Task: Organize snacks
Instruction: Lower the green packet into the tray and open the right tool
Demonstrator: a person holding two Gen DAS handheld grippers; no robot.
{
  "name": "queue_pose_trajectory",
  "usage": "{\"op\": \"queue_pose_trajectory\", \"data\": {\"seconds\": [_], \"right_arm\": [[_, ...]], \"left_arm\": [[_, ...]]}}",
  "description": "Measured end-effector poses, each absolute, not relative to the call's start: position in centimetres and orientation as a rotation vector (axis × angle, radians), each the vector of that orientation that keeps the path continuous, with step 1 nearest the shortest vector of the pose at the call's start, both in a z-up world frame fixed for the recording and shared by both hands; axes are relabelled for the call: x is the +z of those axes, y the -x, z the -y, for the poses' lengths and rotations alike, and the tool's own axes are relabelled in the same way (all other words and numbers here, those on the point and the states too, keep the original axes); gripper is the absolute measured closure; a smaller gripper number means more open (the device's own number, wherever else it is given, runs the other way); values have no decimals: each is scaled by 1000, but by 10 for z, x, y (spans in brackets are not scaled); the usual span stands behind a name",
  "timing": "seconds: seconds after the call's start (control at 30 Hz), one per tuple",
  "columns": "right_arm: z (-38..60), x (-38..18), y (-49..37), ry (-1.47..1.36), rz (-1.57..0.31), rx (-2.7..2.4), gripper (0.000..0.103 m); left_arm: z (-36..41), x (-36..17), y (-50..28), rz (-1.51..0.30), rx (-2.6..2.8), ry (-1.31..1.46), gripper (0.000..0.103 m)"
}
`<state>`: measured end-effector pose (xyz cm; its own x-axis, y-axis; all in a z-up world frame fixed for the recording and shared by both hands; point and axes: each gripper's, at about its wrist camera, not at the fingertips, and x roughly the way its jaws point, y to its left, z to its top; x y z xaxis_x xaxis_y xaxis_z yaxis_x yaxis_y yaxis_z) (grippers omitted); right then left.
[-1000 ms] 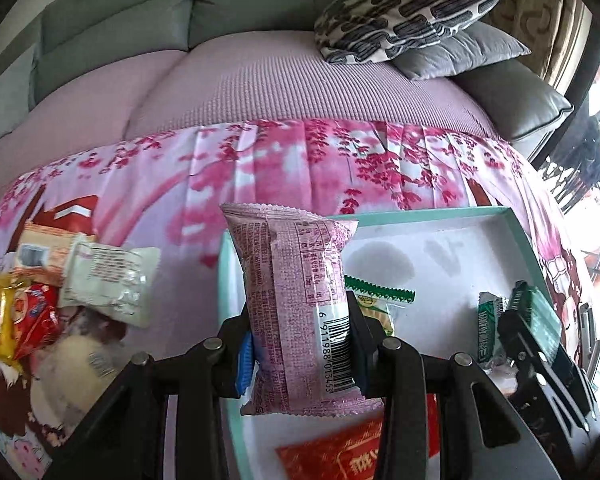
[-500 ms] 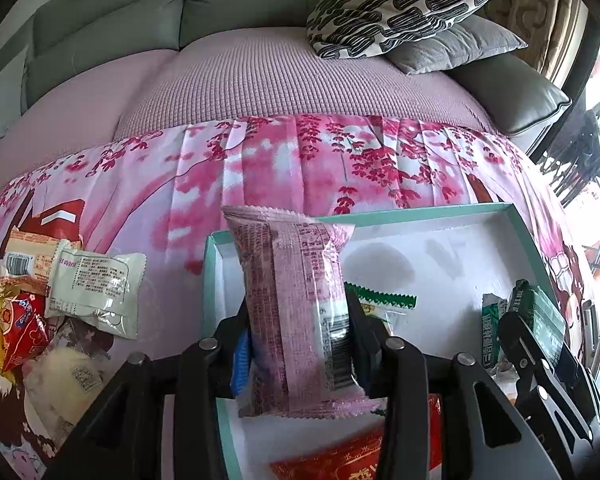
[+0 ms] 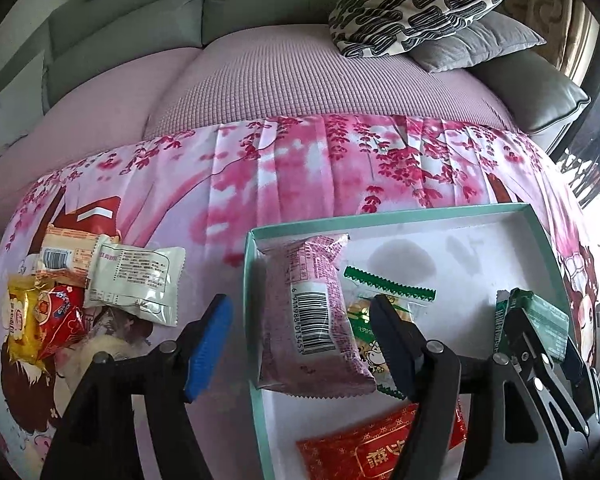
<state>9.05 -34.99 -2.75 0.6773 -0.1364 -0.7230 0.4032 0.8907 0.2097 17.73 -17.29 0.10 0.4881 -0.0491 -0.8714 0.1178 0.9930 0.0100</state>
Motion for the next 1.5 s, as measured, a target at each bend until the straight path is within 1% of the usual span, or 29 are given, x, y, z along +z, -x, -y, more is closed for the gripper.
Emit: {"op": "queue_pose_trajectory", "data": {"seconds": [0.03, 0.1, 0.33, 0.4, 0.43, 0.47, 0.8, 1.1, 1.5], "right_arm": [[350, -27, -90, -369, -771, -313, 25], [350, -27, -90, -366, -768, -312, 20], [351, -27, -89, -377, -758, -311, 8], [352, -27, -89, -382, -755, -312, 2], [352, -26, -89, -384, -751, -313, 1], [353, -26, -88, -387, -748, -312, 0], [357, -26, -87, -413, -733, -310, 0], [353, -21, -86, -393, -767, -321, 0], [334, 4, -76, -323, -776, -338, 0]], "left_arm": [[173, 1, -177, -1058, -98, -72, 28], [172, 2, -177, -1060, -90, -73, 28], [167, 3, -177, -1061, -65, -64, 27], [165, 4, -178, -1059, -53, -59, 20], [164, 4, -178, -1057, -46, -56, 13], [163, 4, -178, -1053, -38, -51, 10], [152, 0, -181, -1049, 27, -36, 9], [151, 0, -177, -1064, 29, -44, 9], [133, 22, -161, -1046, 36, -50, 9]]}}
